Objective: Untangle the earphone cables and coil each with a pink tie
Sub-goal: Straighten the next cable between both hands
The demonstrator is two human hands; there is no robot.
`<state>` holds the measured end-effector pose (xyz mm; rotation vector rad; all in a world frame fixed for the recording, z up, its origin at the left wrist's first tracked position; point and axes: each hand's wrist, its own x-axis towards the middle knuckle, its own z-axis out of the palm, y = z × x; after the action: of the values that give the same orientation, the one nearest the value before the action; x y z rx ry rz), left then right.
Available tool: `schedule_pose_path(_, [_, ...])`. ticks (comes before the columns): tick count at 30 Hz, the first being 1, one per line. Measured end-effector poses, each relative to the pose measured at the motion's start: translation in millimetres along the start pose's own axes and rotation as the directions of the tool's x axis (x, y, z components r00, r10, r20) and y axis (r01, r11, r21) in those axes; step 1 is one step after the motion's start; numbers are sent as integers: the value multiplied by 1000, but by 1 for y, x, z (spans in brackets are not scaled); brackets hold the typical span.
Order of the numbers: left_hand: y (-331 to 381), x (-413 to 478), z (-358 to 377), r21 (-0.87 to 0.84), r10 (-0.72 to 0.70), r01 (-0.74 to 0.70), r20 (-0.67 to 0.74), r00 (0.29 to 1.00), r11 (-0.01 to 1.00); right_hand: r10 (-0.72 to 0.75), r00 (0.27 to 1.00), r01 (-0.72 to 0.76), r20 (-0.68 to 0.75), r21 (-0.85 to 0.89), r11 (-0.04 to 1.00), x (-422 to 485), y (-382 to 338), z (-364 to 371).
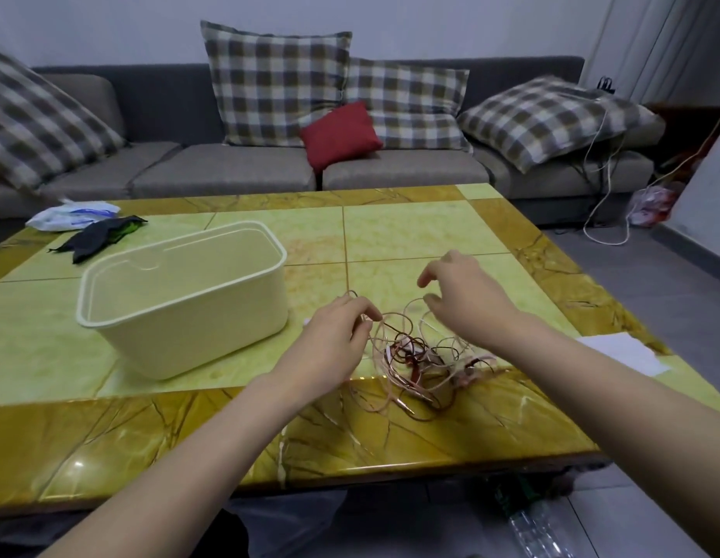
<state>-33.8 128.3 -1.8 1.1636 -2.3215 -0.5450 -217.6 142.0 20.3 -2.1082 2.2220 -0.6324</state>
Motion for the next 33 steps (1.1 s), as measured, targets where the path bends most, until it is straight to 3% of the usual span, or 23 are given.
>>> schedule_pose_path(6, [-1,2,-7,-12,225,-225,-9,974,974,-279,958,247,74,289,925,-9,-37,17])
schedule_pose_path(11, [-14,-3,-11,-56,252,-267,-191,949,962,-311,943,253,123,345,904,-5,-43,20])
schedule_pose_path(15, [-13,-8,-11,-83,259,-276,-175,950,957,-316,942,265,115,322,909,-7,-44,26])
schedule_pose_path(19, [-14,-2,-11,-121,85,-103,-149,985,987,-260,948,173,183,388,905,-10,-43,20])
schedule_pose_path(24, [-35,8,-13,-238,-230,224,4,973,945,1,993,-51,120,413,909,-7,-14,2])
schedule_pose_path(28, [-53,3,-11,-433,-433,438,115,894,788,151,989,-144,2,301,943,-6,19,-13])
schedule_pose_path(33, [-39,0,-14,-400,-419,456,183,890,795,239,969,-224,-53,203,953,-9,43,-15])
